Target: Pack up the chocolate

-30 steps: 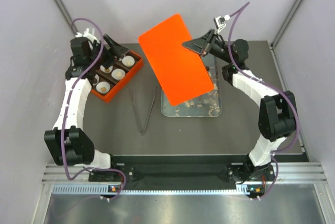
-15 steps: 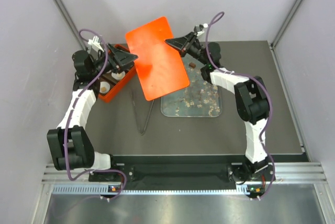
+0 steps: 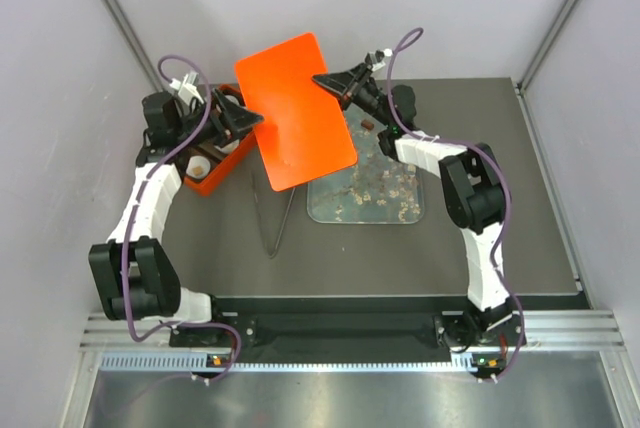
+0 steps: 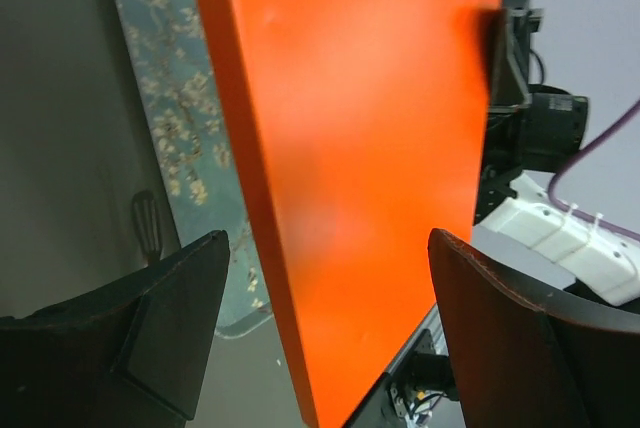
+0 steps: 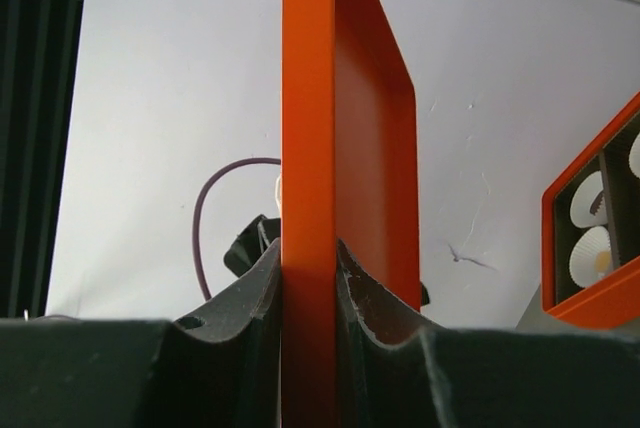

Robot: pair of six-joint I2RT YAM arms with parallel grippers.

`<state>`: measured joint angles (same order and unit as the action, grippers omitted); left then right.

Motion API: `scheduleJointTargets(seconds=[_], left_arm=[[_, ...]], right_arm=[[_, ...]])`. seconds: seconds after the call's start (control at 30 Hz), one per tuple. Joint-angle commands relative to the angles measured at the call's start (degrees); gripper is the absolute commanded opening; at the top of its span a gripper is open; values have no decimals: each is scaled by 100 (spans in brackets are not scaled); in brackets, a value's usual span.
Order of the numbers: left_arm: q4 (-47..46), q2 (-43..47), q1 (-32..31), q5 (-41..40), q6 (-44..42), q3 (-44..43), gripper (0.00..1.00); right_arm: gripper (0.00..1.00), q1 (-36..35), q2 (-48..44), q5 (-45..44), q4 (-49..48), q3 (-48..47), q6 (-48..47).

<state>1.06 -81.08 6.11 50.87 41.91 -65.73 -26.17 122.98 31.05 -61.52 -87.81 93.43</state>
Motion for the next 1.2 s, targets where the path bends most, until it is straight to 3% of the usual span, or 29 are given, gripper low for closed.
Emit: scheduleJointTargets(seconds=[0.0,0.1,0.13,0.23,0.37,0.4,0.53,0.8,1.07,1.17], left_arm=[[398,75,13,-359,-553,-36,86],[-700,-153,4,307,262,331,85],[-1678,-206,4,440,848,438,84],[-2975,-329,4,713,1624,685,79],[-3367,-671,13,933,1944,554,50],[-3341,-733,22,977,1944,501,38],[-2990,-1093,48,1047,1743,281,24],[-752,-1814,48,1267,452,-1045,5],[1009,-2597,83,1250,-569,-2486,0],[1361,-2808,92,1206,-728,-2883,2]], right_arm=[[0,7,-37,-134,-801,-483,273],[0,-54,-2,-187,-862,-509,264],[0,-72,50,-187,-853,-535,290],[0,-116,165,-30,-792,-693,273],[5,-116,183,427,-267,-694,-87],[9,-99,148,576,-90,-694,-227],[21,15,42,1314,324,-457,-1017],[36,271,-81,2308,1361,-237,-2222],[37,376,-274,2591,1546,79,-2496],[26,385,-310,2512,1520,211,-2478]])
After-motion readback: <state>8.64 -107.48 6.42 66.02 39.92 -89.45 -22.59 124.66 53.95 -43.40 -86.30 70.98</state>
